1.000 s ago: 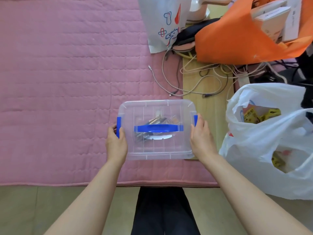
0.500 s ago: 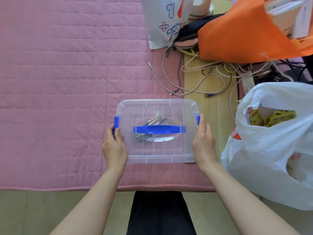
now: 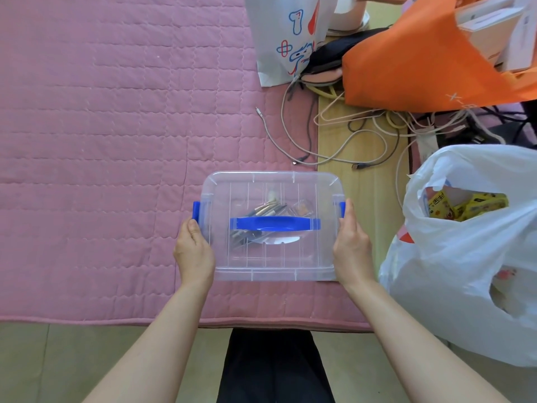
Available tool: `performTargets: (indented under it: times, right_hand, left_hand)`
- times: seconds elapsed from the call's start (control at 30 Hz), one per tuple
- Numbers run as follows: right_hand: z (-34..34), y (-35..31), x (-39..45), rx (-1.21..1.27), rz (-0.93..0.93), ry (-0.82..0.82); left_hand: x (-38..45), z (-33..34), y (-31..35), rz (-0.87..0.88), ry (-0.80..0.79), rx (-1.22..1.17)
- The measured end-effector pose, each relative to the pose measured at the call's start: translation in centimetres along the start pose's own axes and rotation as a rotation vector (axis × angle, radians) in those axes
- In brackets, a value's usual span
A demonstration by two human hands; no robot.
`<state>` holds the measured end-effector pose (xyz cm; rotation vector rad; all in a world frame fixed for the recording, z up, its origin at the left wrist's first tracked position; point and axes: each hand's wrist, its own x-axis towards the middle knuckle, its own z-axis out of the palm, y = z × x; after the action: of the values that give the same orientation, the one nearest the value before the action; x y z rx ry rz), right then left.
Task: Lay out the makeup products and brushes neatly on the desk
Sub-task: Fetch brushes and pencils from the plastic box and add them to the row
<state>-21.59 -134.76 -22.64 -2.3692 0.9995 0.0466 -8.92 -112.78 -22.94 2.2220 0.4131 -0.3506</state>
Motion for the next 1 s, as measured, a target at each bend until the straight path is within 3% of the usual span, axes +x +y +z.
performTargets:
  times: [0.13,0.33,0.53,0.77,0.9,1.0]
  right_hand:
    - [-0.4,0.1,0.5,0.198,0.187,-0.025]
    - [0.0,0.6,0.6,0.196,0.269,0.016]
    - [-0.4,-0.2,-0.8,0.106,0.122,0.049]
    - [0.1,-2.3,-2.5,-0.243,-0.095,-0.02]
    - [0.8,-4.0,-2.6,-0.331,-0.167,-0.058]
    - [1.8,-5.1,-3.0,-0.34,-0.248,-0.101]
  left_hand:
    - [-0.2,0.0,0.2,-0.009,-0.019,0.024]
    - [0.6,-0.4,-0.2,-0.212,-0.036,-0.037]
    - [-1.2,-0.4,0.4,0.043,0.045,0.038]
    - [-2.3,0.3,-0.3,0.713,-0.133,0.431]
    - [-2.8,1.6,0.2,0.843,-0.253,0.533]
    - [-3.0,2.3,0.4,0.821,-0.292,0.536]
